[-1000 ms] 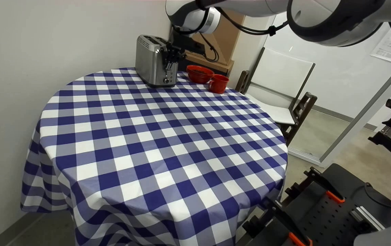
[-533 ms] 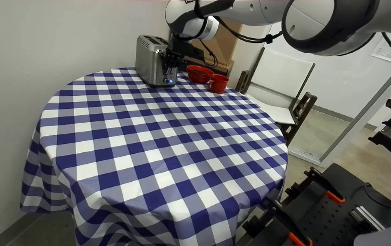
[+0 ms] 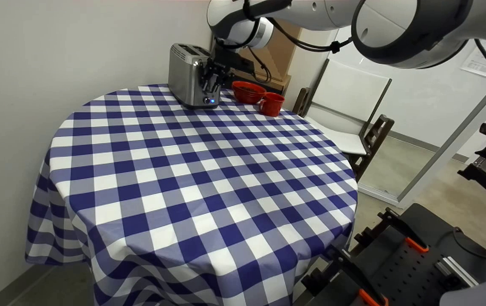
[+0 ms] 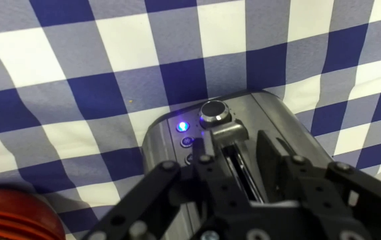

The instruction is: Push the lever on the toaster downwards.

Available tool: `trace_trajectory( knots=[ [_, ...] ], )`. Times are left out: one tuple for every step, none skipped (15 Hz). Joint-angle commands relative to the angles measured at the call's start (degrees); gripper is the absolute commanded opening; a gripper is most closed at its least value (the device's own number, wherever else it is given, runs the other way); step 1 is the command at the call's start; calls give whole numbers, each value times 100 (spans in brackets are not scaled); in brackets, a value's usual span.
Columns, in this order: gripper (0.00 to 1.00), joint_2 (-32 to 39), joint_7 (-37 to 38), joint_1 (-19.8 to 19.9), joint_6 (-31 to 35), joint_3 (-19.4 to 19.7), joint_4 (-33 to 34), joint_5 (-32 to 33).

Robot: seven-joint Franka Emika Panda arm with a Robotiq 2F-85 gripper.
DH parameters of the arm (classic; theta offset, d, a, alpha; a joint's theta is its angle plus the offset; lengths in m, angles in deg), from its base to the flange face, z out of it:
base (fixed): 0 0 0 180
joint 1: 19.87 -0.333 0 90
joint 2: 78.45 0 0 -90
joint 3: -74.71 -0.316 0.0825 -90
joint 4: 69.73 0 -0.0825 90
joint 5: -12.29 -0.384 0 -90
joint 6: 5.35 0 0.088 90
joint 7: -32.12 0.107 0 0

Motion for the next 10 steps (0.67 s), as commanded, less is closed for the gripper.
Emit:
trace_trajectory(
  knots=[
    [69, -386, -220, 110, -230, -114, -298, -75],
    [78, -500, -310, 148, -252, -139, -400, -83],
    [85, -643, -447, 201, -295, -189, -532, -105],
    [93, -759, -567, 246, -328, -230, -645, -111],
    [98, -925, -744, 308, -381, -295, -825, -121],
    [100, -1083, -874, 361, -386, -346, -1025, -127],
    [100, -1288, -1027, 423, -393, -410, -1317, -140],
    [100, -1501, -1166, 488, -365, -478, -1661, -161],
    [100, -1645, -1290, 541, -353, -530, -1911, -166],
    [100, -1792, -1384, 591, -357, -574, -2168, -168]
  ],
)
